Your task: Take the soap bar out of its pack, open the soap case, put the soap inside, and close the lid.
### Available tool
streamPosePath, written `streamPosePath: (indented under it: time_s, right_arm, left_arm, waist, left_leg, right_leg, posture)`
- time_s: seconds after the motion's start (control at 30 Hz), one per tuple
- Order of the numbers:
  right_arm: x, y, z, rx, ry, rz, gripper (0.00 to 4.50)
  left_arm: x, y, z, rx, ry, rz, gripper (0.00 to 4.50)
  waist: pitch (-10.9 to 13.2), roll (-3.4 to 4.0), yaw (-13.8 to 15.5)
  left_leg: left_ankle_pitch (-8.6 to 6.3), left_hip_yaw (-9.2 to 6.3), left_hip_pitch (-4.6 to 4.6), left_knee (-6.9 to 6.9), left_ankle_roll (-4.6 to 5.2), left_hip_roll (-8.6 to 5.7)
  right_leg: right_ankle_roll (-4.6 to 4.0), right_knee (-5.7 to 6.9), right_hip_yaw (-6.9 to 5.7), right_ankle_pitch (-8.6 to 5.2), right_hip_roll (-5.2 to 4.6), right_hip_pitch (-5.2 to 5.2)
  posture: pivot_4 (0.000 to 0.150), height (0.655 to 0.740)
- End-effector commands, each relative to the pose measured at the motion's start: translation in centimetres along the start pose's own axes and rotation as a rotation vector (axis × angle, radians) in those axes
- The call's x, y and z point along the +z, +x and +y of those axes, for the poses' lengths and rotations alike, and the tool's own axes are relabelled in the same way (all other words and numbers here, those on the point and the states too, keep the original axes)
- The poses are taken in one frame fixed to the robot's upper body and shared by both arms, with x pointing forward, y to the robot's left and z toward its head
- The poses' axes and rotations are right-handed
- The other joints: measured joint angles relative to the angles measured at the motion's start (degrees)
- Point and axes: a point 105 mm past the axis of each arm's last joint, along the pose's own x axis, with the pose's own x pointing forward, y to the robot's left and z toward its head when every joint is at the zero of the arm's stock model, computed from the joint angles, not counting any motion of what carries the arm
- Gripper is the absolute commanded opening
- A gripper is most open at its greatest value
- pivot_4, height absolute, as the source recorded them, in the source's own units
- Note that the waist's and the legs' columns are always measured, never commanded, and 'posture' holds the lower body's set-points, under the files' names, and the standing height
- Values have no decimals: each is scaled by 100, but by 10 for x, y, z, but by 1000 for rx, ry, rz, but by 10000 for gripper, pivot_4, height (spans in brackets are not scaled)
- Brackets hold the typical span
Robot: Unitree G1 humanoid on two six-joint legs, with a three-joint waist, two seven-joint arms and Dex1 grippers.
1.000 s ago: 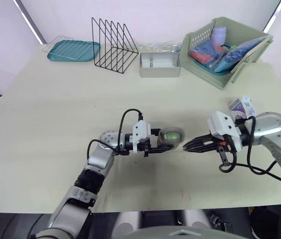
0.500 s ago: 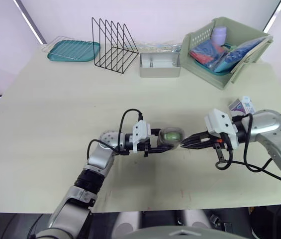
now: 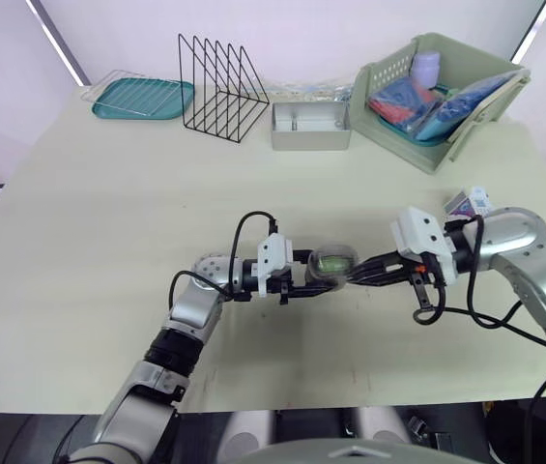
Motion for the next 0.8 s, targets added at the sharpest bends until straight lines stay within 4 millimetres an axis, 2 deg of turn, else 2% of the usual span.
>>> streamPosePath:
  time_s: [0.03,0.8]
  right_arm:
    - [13,-1,1,5,-51,-20,1477]
    - [14,-1,-2,-4,-74,-14,1477]
  left_arm:
    - [8,1,2,1,43,-10,20324]
    - [9,2,1,1,46,-14,20324]
  waist:
    - [0,0,0]
    - [0,0,0]
  left_leg:
    - [0,0,0,0,0,0]
    - [0,0,0,2,0,0]
  right_leg:
    - [0,0,0,0,0,0]
    - [0,1,0,0,0,0]
  posture:
    - [1500,7400]
    - [1500,7400]
